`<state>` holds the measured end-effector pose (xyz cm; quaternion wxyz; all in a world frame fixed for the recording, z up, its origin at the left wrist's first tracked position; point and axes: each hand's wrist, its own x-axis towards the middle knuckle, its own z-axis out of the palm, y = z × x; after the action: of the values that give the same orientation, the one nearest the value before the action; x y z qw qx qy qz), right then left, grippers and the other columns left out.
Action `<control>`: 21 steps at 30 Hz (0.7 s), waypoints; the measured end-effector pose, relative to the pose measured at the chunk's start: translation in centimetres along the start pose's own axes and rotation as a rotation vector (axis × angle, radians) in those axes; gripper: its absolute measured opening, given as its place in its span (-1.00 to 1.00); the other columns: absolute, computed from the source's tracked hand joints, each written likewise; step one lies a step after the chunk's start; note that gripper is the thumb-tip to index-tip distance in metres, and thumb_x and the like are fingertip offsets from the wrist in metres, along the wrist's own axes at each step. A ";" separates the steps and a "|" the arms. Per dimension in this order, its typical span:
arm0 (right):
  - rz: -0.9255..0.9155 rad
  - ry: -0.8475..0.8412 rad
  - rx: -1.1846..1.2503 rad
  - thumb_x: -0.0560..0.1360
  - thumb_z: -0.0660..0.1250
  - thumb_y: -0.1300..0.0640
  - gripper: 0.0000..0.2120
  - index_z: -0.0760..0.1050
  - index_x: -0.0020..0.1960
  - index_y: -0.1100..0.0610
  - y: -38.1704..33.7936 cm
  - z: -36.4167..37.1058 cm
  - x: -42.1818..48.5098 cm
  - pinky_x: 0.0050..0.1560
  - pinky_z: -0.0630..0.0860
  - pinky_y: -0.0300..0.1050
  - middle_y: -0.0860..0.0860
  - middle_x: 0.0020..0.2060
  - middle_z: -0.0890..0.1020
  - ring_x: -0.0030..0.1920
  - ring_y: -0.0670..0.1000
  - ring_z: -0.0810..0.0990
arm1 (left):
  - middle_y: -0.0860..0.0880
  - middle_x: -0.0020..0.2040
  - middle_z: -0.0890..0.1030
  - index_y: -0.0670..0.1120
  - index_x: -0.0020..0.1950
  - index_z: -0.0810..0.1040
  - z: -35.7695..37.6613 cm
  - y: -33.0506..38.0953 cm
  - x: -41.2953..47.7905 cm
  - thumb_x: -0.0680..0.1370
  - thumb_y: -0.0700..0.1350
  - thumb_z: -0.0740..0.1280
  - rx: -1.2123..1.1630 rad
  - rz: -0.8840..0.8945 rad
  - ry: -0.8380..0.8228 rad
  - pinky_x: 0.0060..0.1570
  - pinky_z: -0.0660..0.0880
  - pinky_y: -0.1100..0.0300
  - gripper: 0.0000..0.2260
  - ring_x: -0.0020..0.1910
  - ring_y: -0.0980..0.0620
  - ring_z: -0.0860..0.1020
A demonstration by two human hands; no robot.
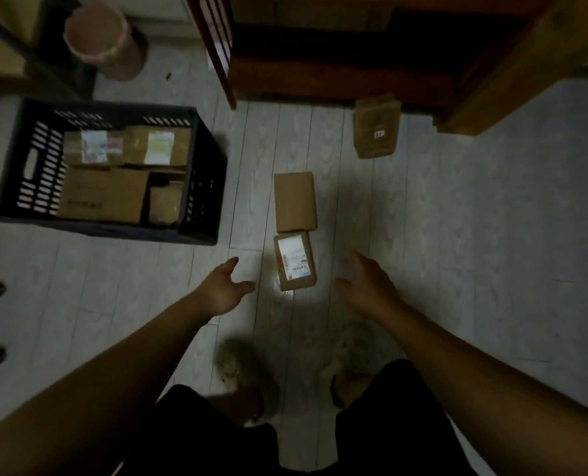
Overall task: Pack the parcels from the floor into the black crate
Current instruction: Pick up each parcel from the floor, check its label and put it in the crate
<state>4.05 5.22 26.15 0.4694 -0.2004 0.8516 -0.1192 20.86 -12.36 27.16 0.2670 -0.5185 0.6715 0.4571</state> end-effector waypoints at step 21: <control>0.009 -0.144 0.418 0.62 0.12 0.00 -0.54 0.15 0.48 0.07 8.7 20.7 30.8 0.30 0.41 0.10 0.09 0.34 0.45 0.27 0.12 0.48 | -0.08 0.01 0.63 -0.04 0.27 0.40 16.5 -7.2 32.3 0.61 -0.03 0.21 -0.559 -0.018 -0.173 -0.15 0.57 -0.04 -0.75 -0.04 -0.09 0.62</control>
<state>4.80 -1.27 -11.43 0.5608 -0.1028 0.7736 -0.2766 15.43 -12.63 -9.40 0.1739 -0.5370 0.4898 0.6645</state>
